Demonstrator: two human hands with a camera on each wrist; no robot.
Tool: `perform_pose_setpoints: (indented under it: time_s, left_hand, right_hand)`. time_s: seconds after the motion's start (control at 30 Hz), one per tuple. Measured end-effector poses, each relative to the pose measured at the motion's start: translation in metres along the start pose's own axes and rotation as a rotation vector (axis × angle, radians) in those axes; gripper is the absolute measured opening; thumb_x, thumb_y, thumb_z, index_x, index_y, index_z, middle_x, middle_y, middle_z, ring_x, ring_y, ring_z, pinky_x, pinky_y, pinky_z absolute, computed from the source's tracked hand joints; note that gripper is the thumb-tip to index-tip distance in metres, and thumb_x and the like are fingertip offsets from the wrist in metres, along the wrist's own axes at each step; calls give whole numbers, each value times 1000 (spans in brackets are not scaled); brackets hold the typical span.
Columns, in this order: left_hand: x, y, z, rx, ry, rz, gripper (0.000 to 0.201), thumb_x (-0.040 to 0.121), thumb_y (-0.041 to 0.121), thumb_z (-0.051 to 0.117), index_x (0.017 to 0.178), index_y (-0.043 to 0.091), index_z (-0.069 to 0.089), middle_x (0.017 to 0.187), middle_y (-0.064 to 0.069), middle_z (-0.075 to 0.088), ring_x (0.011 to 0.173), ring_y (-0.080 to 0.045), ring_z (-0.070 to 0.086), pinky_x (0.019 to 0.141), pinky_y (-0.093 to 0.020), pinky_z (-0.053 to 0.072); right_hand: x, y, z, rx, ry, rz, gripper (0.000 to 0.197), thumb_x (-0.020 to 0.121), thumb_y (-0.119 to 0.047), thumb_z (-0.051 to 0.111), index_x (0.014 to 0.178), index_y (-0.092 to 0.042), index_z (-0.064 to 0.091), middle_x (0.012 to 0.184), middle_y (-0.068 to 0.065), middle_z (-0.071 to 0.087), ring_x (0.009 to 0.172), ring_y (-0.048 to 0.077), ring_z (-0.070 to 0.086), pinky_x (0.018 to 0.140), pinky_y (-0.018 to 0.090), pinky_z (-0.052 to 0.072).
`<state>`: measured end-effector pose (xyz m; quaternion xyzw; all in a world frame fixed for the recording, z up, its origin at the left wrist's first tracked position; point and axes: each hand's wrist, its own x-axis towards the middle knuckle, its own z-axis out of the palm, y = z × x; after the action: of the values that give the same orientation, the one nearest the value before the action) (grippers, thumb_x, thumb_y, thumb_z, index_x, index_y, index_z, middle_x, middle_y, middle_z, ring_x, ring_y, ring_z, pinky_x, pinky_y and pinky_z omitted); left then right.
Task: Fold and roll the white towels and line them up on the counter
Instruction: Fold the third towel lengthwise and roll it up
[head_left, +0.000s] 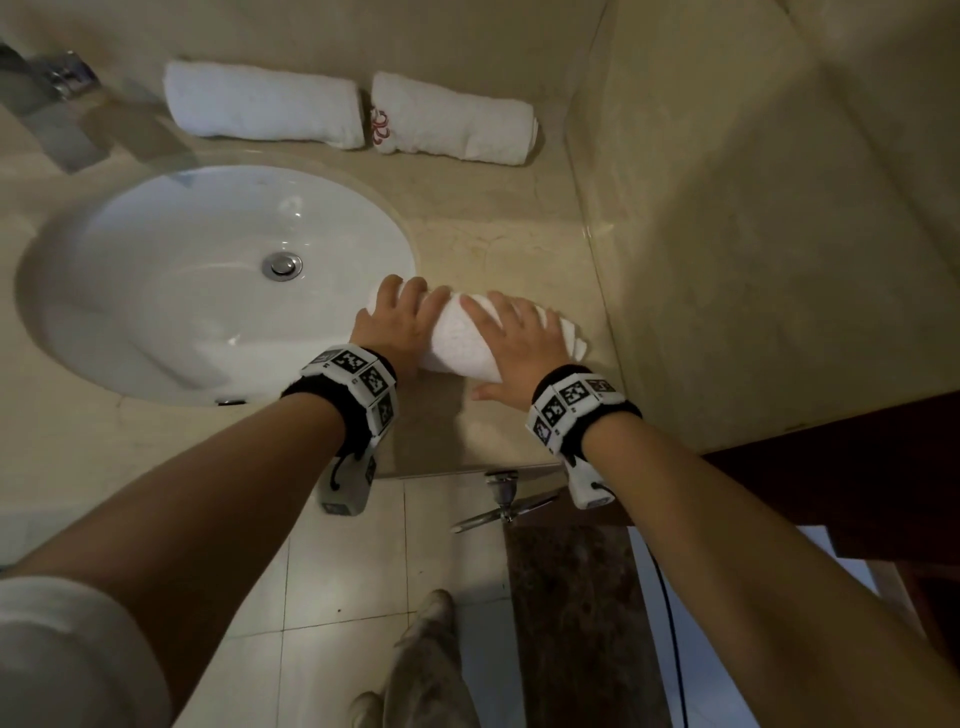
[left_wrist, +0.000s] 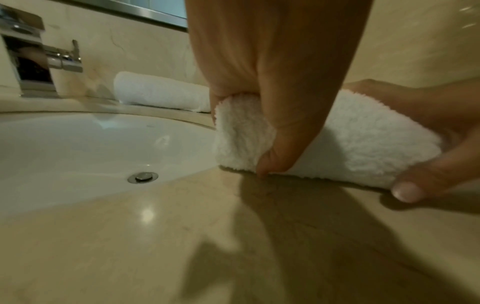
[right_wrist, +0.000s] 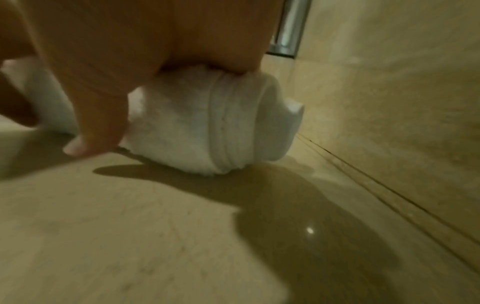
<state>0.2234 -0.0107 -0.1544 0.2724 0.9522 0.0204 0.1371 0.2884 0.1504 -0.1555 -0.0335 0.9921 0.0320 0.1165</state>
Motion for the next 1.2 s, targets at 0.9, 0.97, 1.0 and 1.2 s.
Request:
perform_pose_setpoints:
  time_s: [0.9, 0.97, 1.0, 1.2]
  left_hand:
    - [86, -59, -55, -134, 86, -159, 70, 92, 40, 48, 148, 24, 8, 153, -7, 20, 143, -27, 16, 116, -55, 12]
    - [111, -63, -63, -165, 98, -132, 69, 92, 37, 50, 147, 22, 11, 152, -7, 20, 143, -27, 16, 116, -55, 12]
    - [121, -65, -66, -172, 102, -118, 70, 91, 35, 51, 147, 22, 12, 152, -7, 20, 143, -27, 16, 116, -54, 12]
    - [186, -82, -84, -182, 172, -74, 71, 87, 25, 55, 146, 19, 17, 154, -10, 15, 144, -28, 11, 118, -50, 8]
  right_hand:
    - [92, 35, -18, 431, -1, 716, 94, 75, -43, 68, 146, -22, 10, 133, 18, 41, 116, 36, 49, 96, 46, 40]
    - [112, 49, -21, 510, -9, 848, 96, 76, -44, 68, 147, -20, 8, 134, 19, 39, 118, 37, 48, 97, 47, 40]
    - [119, 53, -22, 523, -5, 883, 97, 76, -44, 69, 147, -18, 8, 135, 19, 38, 119, 37, 47, 98, 47, 41]
    - [165, 65, -33, 561, 26, 1000, 95, 76, -44, 68, 146, -15, 11, 136, 21, 39, 120, 38, 48, 96, 48, 45]
